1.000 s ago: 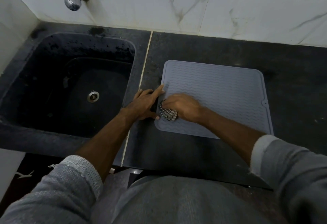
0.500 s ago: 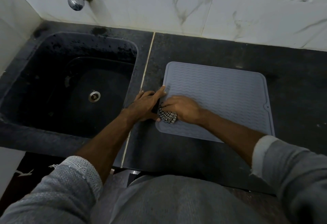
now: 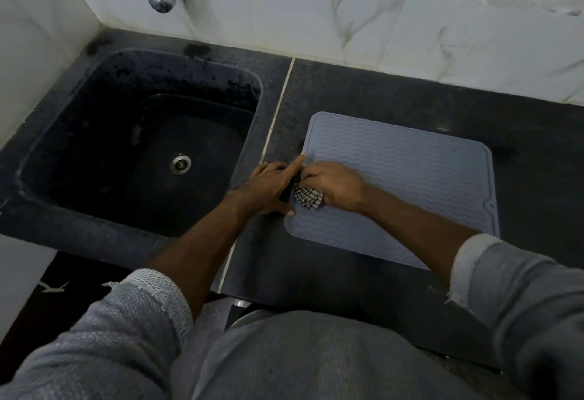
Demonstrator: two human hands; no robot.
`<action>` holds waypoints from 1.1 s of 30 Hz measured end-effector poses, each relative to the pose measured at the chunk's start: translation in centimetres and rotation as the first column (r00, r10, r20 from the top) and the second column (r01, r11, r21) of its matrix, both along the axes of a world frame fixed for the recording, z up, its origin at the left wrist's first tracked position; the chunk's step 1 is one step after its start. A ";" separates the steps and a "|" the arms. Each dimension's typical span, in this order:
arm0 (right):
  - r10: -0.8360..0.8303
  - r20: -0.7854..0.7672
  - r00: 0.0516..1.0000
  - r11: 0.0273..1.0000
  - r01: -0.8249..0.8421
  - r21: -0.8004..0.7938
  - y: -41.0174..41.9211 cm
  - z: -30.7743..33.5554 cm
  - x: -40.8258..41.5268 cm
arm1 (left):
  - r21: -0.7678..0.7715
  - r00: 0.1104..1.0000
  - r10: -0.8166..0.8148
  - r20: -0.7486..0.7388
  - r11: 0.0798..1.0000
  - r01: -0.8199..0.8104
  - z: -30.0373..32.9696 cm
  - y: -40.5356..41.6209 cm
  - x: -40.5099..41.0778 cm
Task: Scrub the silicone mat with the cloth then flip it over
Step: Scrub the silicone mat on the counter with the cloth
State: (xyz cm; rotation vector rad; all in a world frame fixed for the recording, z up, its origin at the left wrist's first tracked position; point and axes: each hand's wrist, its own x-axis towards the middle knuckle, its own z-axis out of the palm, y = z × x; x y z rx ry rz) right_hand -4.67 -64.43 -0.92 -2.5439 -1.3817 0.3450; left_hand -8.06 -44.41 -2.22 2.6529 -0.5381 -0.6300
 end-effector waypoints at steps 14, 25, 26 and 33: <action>-0.036 0.007 0.999 0.999 0.036 -0.011 -0.6 0.3 0.9 | 0.000 1.000 -0.011 -0.008 1.000 0.011 0.0 0.0 0.2; -0.118 -0.010 0.993 0.992 0.118 -0.033 -8.1 0.2 -0.3 | 0.002 1.000 0.008 -0.018 1.000 -0.008 -0.6 0.2 0.3; -0.121 -0.009 0.993 0.992 0.121 -0.023 -7.5 0.4 -0.2 | 0.004 1.000 0.010 -0.022 1.000 -0.010 -0.6 0.2 0.2; -0.064 -0.027 0.998 0.998 0.063 -0.018 -0.5 0.2 0.4 | 0.019 1.000 -0.007 -0.008 1.000 0.008 -0.4 -0.1 0.2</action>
